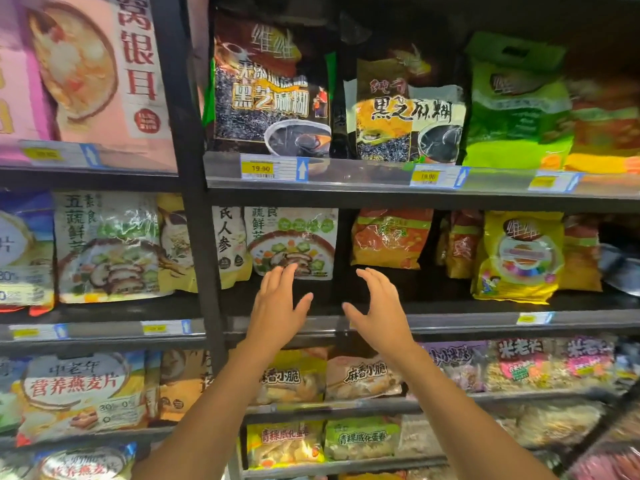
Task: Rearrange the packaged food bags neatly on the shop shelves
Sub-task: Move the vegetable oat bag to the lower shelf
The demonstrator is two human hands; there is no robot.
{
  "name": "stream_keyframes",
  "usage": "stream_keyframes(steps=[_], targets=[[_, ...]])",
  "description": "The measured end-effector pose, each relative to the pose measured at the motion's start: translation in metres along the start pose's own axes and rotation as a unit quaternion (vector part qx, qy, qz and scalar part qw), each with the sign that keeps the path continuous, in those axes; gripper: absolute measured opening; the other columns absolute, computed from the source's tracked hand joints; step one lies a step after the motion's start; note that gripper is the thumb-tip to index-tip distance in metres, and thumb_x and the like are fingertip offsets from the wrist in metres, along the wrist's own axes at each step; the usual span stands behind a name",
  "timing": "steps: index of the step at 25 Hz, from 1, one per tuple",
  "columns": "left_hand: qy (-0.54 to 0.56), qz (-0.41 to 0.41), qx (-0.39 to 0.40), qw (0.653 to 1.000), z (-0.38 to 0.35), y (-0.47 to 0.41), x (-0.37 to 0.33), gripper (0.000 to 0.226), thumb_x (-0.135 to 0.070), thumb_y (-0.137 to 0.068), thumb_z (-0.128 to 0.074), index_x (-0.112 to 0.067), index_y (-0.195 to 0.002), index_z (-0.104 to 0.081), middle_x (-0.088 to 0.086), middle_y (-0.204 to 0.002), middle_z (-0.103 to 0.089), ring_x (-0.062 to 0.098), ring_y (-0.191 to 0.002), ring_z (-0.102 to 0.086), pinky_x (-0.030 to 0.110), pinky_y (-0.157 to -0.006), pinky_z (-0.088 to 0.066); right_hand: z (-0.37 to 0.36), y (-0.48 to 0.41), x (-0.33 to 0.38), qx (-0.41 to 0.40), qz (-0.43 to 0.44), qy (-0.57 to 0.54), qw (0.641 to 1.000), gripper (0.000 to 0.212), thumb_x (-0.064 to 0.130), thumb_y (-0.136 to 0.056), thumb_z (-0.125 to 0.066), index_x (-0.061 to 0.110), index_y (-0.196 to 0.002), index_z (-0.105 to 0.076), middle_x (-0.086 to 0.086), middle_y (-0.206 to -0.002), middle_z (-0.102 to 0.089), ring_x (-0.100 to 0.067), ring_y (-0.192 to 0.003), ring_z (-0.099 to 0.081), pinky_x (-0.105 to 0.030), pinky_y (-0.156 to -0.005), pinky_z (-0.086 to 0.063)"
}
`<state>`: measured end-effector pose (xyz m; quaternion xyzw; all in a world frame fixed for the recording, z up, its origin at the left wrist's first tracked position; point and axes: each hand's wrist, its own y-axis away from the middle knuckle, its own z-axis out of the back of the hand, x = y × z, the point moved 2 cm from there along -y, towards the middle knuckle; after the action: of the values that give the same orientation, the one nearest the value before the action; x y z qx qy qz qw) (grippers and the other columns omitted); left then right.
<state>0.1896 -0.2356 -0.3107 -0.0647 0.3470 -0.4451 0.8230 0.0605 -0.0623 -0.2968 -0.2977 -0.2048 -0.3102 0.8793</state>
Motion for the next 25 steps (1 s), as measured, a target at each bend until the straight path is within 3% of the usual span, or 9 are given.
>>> stream_keyframes(steps=[4,6,8,10,12,15,18,21,25], targets=[[-0.057,0.082,0.049,0.994,-0.022,-0.043,0.011,0.060,-0.055,-0.101,-0.054,-0.009,-0.140,-0.049,0.018,-0.135,-0.061,0.036,-0.126,-0.054,0.045,-0.100,-0.050,-0.020,-0.056,-0.029,0.046,-0.048,0.036,0.997,0.063,0.043,-0.093,-0.070,0.013,-0.144,-0.048,-0.007,-0.137,-0.056,-0.026,-0.134,-0.049,-0.041,-0.105,-0.048],[-0.035,0.080,0.040,0.995,-0.026,-0.050,0.020,0.073,-0.053,-0.099,-0.058,-0.019,-0.157,-0.030,0.015,-0.156,-0.046,0.036,-0.138,-0.049,0.047,-0.104,-0.051,-0.037,-0.085,-0.035,0.080,-0.067,0.031,0.994,0.061,0.041,-0.094,-0.071,0.009,-0.141,-0.051,-0.012,-0.129,-0.063,-0.030,-0.124,-0.059,-0.042,-0.098,-0.052],[-0.007,0.073,0.030,0.997,-0.028,-0.052,0.030,0.081,-0.046,-0.098,-0.062,-0.031,-0.162,-0.015,0.007,-0.168,-0.029,0.031,-0.150,-0.037,0.049,-0.112,-0.047,-0.058,-0.114,-0.036,0.111,-0.082,-0.034,0.990,0.070,0.031,-0.092,-0.074,0.014,-0.152,-0.042,-0.010,-0.145,-0.056,-0.031,-0.131,-0.057,-0.042,-0.105,-0.050],[-0.027,0.100,0.040,0.994,-0.028,-0.052,0.041,0.074,-0.042,-0.099,-0.061,-0.026,-0.161,-0.024,0.010,-0.166,-0.033,0.031,-0.145,-0.041,0.048,-0.110,-0.048,-0.078,-0.144,-0.035,0.134,-0.113,-0.073,0.982,0.072,0.023,-0.092,-0.074,0.015,-0.154,-0.039,-0.008,-0.151,-0.051,-0.032,-0.136,-0.053,-0.042,-0.109,-0.045],[-0.047,0.137,0.038,0.989,-0.026,-0.052,0.051,0.069,-0.042,-0.099,-0.059,-0.023,-0.159,-0.030,0.013,-0.164,-0.036,0.031,-0.143,-0.043,0.046,-0.110,-0.049,-0.096,-0.170,-0.039,0.145,-0.143,-0.133,0.970,0.067,0.020,-0.088,-0.075,0.012,-0.147,-0.045,-0.010,-0.141,-0.057,-0.034,-0.127,-0.058,-0.044,-0.104,-0.050],[-0.028,0.174,0.039,0.984,-0.024,-0.051,0.064,0.081,-0.043,-0.098,-0.061,-0.034,-0.163,-0.012,0.012,-0.169,-0.023,0.035,-0.141,-0.048,0.045,-0.107,-0.051,-0.117,-0.192,-0.056,0.121,-0.184,-0.199,0.955,0.057,0.026,-0.085,-0.074,0.011,-0.136,-0.051,-0.003,-0.122,-0.064,-0.029,-0.108,-0.066,-0.047,-0.085,-0.060],[0.018,0.209,0.028,0.977,-0.021,-0.054,0.072,0.085,-0.038,-0.099,-0.064,-0.044,-0.162,-0.009,0.007,-0.171,-0.013,0.030,-0.152,-0.035,0.044,-0.113,-0.046,-0.121,-0.196,-0.069,0.106,-0.125,-0.123,0.979,0.034,0.038,-0.093,-0.066,0.012,-0.115,-0.062,-0.007,-0.111,-0.073,-0.026,-0.094,-0.071,-0.036,-0.068,-0.056],[0.038,0.236,0.020,0.971,-0.024,-0.065,0.071,0.086,-0.036,-0.099,-0.065,-0.041,-0.164,-0.009,0.003,-0.172,-0.013,0.028,-0.155,-0.028,0.045,-0.115,-0.044,-0.107,-0.187,-0.074,0.128,-0.060,-0.099,0.985,0.024,0.039,-0.102,-0.058,0.016,-0.108,-0.061,-0.004,-0.110,-0.071,-0.026,-0.098,-0.069,-0.047,-0.082,-0.058],[0.067,0.233,0.037,0.969,-0.038,-0.083,0.066,0.103,-0.043,-0.091,-0.075,-0.028,-0.166,-0.006,0.003,-0.173,-0.016,0.027,-0.158,-0.020,0.043,-0.122,-0.034,-0.081,-0.167,-0.086,0.170,-0.011,-0.053,0.984,0.020,0.029,-0.101,-0.062,0.010,-0.107,-0.064,-0.007,-0.109,-0.068,-0.026,-0.099,-0.066,-0.037,-0.080,-0.051]])
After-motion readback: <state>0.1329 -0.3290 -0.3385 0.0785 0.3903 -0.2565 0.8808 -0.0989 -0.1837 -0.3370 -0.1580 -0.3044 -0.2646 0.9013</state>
